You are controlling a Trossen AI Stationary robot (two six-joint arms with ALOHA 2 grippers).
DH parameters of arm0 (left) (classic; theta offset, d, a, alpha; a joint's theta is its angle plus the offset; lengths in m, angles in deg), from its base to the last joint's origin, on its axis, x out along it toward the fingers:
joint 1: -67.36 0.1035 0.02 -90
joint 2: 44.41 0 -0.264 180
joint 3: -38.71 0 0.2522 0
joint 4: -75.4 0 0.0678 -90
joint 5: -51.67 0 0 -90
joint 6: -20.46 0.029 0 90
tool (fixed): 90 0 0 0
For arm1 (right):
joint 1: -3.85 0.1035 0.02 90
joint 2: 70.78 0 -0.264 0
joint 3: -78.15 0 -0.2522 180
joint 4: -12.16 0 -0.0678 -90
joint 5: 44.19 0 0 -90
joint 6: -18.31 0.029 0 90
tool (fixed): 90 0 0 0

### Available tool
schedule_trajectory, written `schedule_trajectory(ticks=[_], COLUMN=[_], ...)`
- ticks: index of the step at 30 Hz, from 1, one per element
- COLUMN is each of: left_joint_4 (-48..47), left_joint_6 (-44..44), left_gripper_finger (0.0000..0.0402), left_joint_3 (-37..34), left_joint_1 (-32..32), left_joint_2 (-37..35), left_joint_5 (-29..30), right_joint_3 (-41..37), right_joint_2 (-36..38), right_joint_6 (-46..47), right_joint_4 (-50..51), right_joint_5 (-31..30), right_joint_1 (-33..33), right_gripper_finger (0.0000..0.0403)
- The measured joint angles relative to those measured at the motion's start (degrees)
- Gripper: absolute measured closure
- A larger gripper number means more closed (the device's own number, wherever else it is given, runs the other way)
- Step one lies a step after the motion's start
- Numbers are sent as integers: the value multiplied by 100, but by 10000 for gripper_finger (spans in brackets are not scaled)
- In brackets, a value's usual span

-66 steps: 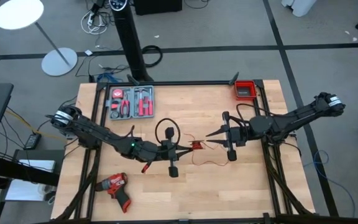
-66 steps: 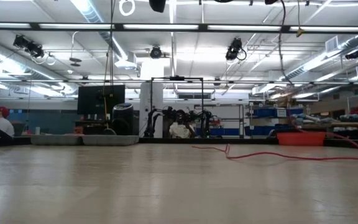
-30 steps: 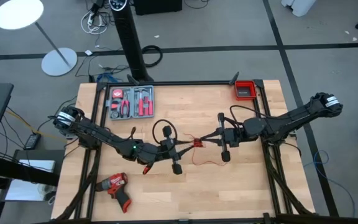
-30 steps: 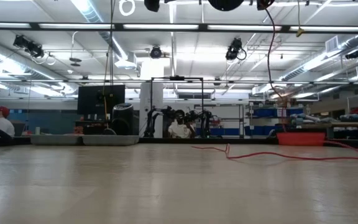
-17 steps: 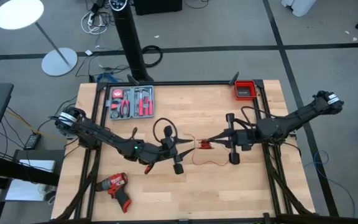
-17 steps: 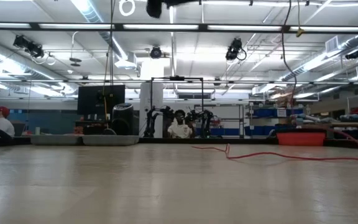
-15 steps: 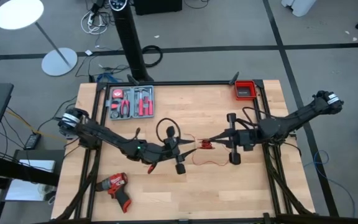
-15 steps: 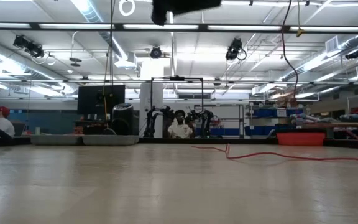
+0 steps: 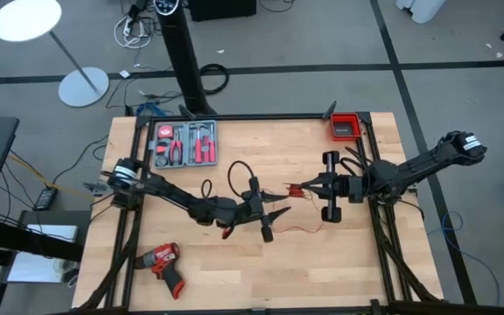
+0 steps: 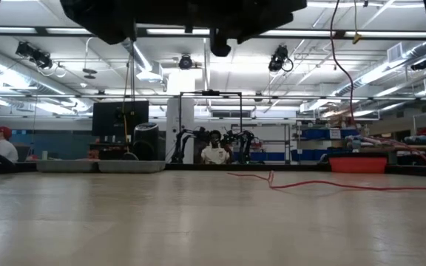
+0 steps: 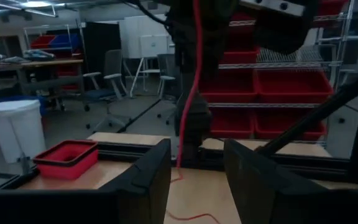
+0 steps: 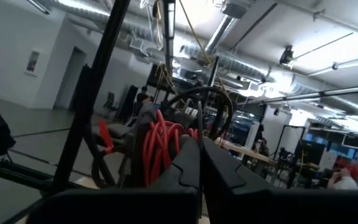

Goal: Coil cords
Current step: Coil the red wire on the black spool

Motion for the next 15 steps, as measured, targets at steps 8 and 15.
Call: schedule_trajectory(ticks=[8, 15], left_joint_4=[-641, -1161], left_joint_6=[-147, -340], left_gripper_finger=[249, 249], left_joint_3=[656, 996], left_joint_1=[166, 407], left_joint_2=[312, 312], left_joint_5=[-26, -62], right_joint_3=[0, 0], right_joint_2=[-4, -6], right_joint_6=[182, 183], right_joint_4=[-73, -55], right_joint_5=[280, 332], right_joint_1=[-179, -179], right_gripper_finger=[403, 403])
